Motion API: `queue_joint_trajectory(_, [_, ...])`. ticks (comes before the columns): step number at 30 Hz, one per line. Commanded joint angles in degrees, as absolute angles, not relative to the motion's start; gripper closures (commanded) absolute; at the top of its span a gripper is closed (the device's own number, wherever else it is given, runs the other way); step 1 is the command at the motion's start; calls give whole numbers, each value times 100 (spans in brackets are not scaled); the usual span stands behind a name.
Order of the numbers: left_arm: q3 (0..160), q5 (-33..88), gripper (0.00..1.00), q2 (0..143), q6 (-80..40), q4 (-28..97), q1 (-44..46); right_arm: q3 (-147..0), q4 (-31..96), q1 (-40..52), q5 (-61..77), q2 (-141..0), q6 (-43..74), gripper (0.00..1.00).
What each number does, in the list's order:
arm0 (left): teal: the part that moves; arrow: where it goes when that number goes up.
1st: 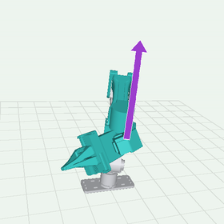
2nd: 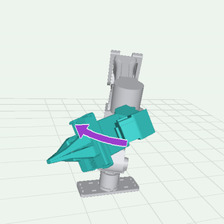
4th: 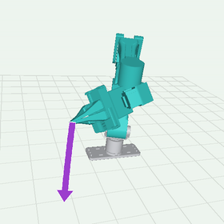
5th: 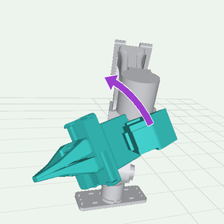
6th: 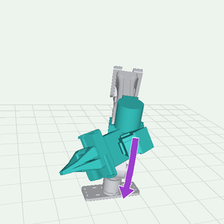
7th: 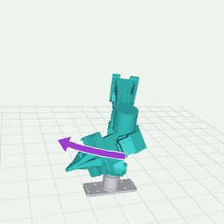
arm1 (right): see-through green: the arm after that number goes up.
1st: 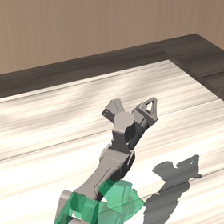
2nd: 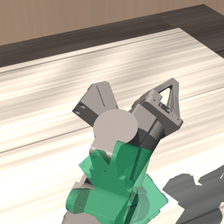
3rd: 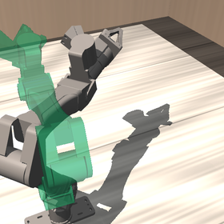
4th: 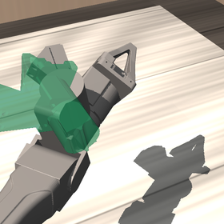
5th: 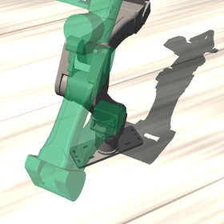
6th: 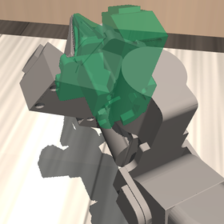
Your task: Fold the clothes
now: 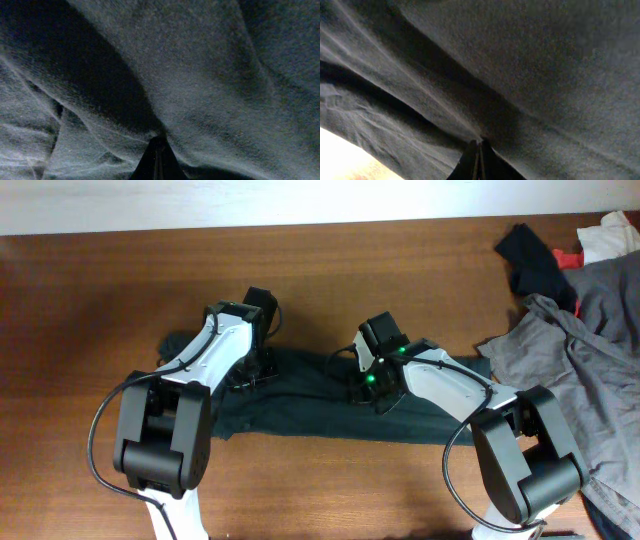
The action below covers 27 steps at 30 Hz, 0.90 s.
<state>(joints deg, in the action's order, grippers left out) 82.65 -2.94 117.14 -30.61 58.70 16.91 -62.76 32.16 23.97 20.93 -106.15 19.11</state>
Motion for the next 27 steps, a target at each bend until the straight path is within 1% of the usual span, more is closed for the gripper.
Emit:
queue_joint_trajectory(1, [8241,-233,100,11767,-2967,5905,1682,-6224,3387,2440,2320,-10656,1916,96])
queue_joint_trajectory(10, [8241,-233,99,11767,-2967,5900,1682,-6224,4014,2458,2364,-10656,1916,96])
queue_joint_trajectory(12, [8241,-233,99,11767,-2967,5900,1682,-6224,4187,2499,2362,-10656,1916,95])
queue_joint_trajectory(14, [8241,-233,99,11764,-2967,5900,1682,-6224,4357,2552,2359,-10656,1914,92])
queue_joint_trajectory(16, [8241,-233,99,11764,-2967,5900,1682,-6224,4466,2561,2359,-10654,1868,93])
queue_joint_trajectory(17, [8241,-233,100,11764,-2967,5900,1682,-6226,4460,2558,2366,-10650,1848,96])
queue_joint_trajectory(23, [8418,-228,100,11760,-2860,6069,1682,-6689,4418,2506,3122,-10497,1656,96])
queue_joint_trajectory(27, [8862,-224,100,11708,-2860,6543,1686,-6997,4287,2517,3124,-10481,1704,96])
